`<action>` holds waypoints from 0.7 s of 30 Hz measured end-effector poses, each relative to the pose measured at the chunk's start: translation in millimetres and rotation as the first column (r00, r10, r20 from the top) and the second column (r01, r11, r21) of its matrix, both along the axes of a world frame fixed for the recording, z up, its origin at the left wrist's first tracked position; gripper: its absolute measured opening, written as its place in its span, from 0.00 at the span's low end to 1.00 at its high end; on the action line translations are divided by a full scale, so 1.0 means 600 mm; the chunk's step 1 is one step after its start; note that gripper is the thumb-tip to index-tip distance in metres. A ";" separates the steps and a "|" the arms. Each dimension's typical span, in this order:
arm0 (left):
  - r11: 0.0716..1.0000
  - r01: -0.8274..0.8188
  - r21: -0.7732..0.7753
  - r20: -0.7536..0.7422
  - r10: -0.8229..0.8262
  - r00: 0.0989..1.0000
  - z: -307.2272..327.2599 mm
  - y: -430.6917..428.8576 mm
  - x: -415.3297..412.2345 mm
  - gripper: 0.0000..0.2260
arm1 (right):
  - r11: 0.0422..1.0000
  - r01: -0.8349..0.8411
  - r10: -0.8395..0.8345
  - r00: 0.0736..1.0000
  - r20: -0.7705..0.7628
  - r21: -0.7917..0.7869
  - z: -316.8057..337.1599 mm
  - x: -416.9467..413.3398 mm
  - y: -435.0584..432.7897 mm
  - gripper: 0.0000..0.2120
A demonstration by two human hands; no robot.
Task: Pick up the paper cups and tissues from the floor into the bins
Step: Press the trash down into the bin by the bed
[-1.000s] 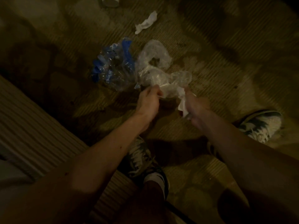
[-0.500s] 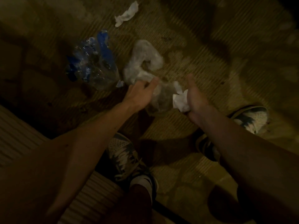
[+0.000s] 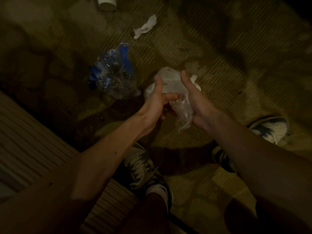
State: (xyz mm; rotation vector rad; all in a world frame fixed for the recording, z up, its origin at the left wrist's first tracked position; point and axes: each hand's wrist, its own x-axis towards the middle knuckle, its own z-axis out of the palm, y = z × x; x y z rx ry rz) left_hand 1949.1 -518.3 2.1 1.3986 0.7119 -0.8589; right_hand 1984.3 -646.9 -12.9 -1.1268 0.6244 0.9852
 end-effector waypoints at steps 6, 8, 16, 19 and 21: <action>0.877 -0.138 0.461 0.302 -0.009 0.953 0.021 0.018 0.028 0.35 | 0.998 -0.053 0.053 0.997 0.050 0.013 0.018 0.021 0.014 0.38; 0.816 -0.153 0.557 0.342 -0.058 0.938 0.016 0.032 0.039 0.33 | 0.996 -0.043 0.040 0.998 0.044 0.073 0.025 0.027 0.019 0.38; 0.999 -0.051 -0.004 0.231 0.050 0.972 0.022 0.017 0.016 0.38 | 1.000 0.003 -0.002 1.000 0.027 -0.027 0.041 0.039 0.049 0.38; 0.990 -0.087 0.110 0.328 0.046 0.943 0.028 -0.002 -0.006 0.40 | 0.990 0.055 -0.050 0.998 0.040 -0.133 0.036 0.040 0.075 0.35; 0.965 -0.165 0.206 0.339 0.088 0.937 0.034 -0.008 -0.010 0.40 | 0.994 0.095 -0.098 0.993 -0.062 -0.055 0.036 0.034 0.098 0.33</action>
